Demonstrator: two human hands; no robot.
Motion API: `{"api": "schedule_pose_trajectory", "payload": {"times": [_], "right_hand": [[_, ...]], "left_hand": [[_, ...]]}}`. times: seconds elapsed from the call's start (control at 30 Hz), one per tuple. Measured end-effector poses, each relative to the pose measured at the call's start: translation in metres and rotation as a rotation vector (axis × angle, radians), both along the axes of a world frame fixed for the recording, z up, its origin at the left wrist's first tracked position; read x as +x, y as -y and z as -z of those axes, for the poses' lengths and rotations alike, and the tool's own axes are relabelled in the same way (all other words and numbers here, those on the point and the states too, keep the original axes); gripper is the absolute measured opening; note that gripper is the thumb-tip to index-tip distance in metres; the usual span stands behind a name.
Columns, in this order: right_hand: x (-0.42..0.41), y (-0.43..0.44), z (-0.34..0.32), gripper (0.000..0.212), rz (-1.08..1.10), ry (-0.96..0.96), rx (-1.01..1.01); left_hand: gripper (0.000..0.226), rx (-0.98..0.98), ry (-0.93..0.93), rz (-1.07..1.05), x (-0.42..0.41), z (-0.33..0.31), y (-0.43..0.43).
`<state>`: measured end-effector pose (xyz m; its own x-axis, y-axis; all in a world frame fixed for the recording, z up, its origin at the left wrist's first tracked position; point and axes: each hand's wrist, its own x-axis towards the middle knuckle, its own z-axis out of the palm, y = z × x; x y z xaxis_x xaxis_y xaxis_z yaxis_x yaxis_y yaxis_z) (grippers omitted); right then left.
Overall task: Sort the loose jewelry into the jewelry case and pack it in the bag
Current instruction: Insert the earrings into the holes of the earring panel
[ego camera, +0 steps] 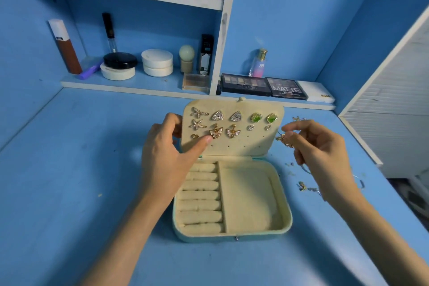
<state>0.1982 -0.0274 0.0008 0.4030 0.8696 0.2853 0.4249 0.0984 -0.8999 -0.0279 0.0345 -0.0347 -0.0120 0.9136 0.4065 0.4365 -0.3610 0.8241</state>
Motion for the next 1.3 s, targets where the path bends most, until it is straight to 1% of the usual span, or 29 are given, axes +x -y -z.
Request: {"api": "schedule_pose_trajectory", "payload": {"times": [0.1, 0.23, 0.33, 0.4, 0.57, 0.7, 0.8, 0.97, 1.3], "right_hand": [[0.029, -0.003, 0.001, 0.02, -0.058, 0.218, -0.127], [0.05, -0.002, 0.0, 0.015, -0.159, 0.604, -0.274], [0.057, -0.002, 0.001, 0.013, -0.201, 0.786, -0.308], [0.058, -0.003, 0.003, 0.01, -0.218, 0.856, -0.32], [0.052, -0.007, 0.007, 0.006, -0.224, 0.87, -0.31], [0.046, -0.015, 0.01, 0.005, -0.222, 0.879, -0.284], [0.041, -0.019, 0.011, 0.008, -0.224, 0.878, -0.305], [0.035, -0.024, 0.013, 0.007, -0.211, 0.873, -0.363], [0.029, -0.024, 0.014, 0.007, -0.167, 0.894, -0.394]], "left_hand": [[0.046, -0.006, 0.007, 0.003, -0.001, 0.002, -0.002], [0.051, 0.005, 0.011, 0.019, -0.002, 0.002, -0.001], [0.048, 0.002, 0.007, 0.025, -0.002, 0.001, 0.0], [0.047, 0.0, 0.005, 0.024, -0.002, 0.001, 0.0], [0.041, -0.019, 0.001, 0.026, -0.002, 0.0, 0.001], [0.043, -0.025, 0.012, 0.03, -0.003, 0.001, 0.0], [0.048, -0.023, 0.016, 0.03, -0.004, 0.001, 0.001], [0.042, -0.022, 0.011, 0.036, -0.004, 0.001, 0.001], [0.041, -0.01, 0.003, 0.038, -0.003, 0.001, 0.0]]}}
